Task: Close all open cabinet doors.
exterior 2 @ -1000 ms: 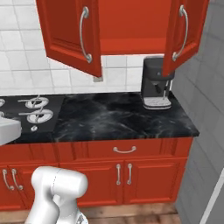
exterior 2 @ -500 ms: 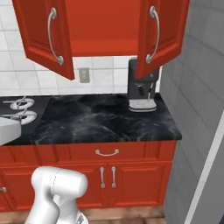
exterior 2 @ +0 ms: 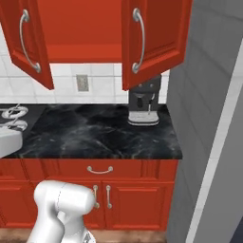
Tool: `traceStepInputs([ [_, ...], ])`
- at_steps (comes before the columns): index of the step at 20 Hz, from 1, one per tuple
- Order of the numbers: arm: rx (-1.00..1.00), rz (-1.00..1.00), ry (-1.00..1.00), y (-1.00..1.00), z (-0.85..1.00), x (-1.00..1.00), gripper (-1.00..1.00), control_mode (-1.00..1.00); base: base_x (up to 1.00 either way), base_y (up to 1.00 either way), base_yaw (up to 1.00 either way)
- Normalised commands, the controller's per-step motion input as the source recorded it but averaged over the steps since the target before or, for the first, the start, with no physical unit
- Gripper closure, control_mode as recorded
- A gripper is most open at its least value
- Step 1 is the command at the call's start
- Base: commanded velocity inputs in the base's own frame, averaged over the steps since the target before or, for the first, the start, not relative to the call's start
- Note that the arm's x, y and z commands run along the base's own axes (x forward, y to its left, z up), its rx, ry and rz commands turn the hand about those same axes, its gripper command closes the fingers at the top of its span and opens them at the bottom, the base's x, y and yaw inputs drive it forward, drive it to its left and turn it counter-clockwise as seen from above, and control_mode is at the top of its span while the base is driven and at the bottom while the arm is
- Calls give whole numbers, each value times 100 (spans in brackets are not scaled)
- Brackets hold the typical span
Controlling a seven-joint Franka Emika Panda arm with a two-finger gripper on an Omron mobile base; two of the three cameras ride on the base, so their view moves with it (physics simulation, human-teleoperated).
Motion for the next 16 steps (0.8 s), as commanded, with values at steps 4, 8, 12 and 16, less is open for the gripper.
traceStepInputs([
  [4, 0, 0, 0, 0, 0, 0, -100, 100, 58, -24, 19],
  [8, 0, 0, 0, 0, 0, 0, -100, 100, 53, -22, 20],
  [12, 0, 0, 0, 0, 0, 0, -100, 100, 37, -33, 21],
  [16, 0, 0, 0, 0, 0, 0, -100, 100, 27, -36, 22],
])
